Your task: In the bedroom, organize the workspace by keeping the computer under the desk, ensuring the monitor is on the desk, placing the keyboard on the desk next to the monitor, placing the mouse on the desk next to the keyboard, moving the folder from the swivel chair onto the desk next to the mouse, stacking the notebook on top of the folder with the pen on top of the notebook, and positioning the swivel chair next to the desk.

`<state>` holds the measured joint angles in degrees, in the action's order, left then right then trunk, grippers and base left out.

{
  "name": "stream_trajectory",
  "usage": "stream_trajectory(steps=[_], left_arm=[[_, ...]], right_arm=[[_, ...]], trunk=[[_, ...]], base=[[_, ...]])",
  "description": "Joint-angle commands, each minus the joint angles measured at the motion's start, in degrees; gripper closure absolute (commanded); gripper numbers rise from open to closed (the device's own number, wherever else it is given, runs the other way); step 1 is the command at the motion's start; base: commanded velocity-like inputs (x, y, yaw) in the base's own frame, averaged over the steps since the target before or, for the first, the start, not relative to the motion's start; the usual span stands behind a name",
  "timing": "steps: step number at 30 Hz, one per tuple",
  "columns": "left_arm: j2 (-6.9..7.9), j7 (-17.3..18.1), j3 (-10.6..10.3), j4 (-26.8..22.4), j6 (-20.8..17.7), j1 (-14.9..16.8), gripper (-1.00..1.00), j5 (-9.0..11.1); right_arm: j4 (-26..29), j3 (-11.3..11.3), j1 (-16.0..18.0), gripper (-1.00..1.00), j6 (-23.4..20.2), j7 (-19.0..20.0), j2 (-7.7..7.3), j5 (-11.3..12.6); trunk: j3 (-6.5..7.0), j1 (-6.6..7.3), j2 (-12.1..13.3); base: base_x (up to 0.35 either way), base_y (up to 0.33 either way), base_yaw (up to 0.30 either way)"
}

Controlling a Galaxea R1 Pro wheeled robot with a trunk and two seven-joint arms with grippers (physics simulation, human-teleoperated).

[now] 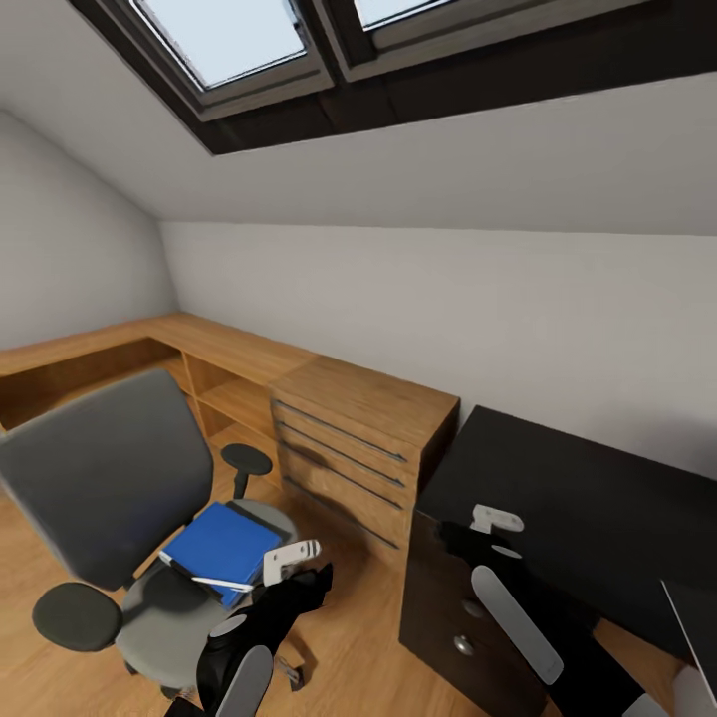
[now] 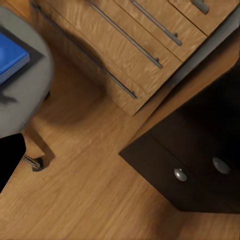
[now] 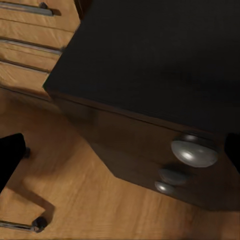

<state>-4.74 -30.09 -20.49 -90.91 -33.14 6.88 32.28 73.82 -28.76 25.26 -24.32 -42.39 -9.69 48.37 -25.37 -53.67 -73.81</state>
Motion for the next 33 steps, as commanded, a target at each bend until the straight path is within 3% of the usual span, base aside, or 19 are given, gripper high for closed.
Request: stream_trajectory(steps=[1, 33], left_arm=[[0.0, -0.6, -0.1, -0.1, -0.1, 0.1, -1.0, 0.6], [0.0, -0.6, -0.1, -0.1, -0.1, 0.0, -1.0, 0.6]], right_arm=[[0.1, -0.1, 0.1, -1.0, -0.3, -0.4, -0.07, 0.3], [0.0, -1.0, 0.1, -1.0, -0.2, -0.3, 0.11, 0.2]], trunk=[[-0.07, 0.0, 0.0], [0.21, 0.0, 0.0]], base=[[0.0, 0.0, 0.274], [0.0, 0.0, 0.28]])
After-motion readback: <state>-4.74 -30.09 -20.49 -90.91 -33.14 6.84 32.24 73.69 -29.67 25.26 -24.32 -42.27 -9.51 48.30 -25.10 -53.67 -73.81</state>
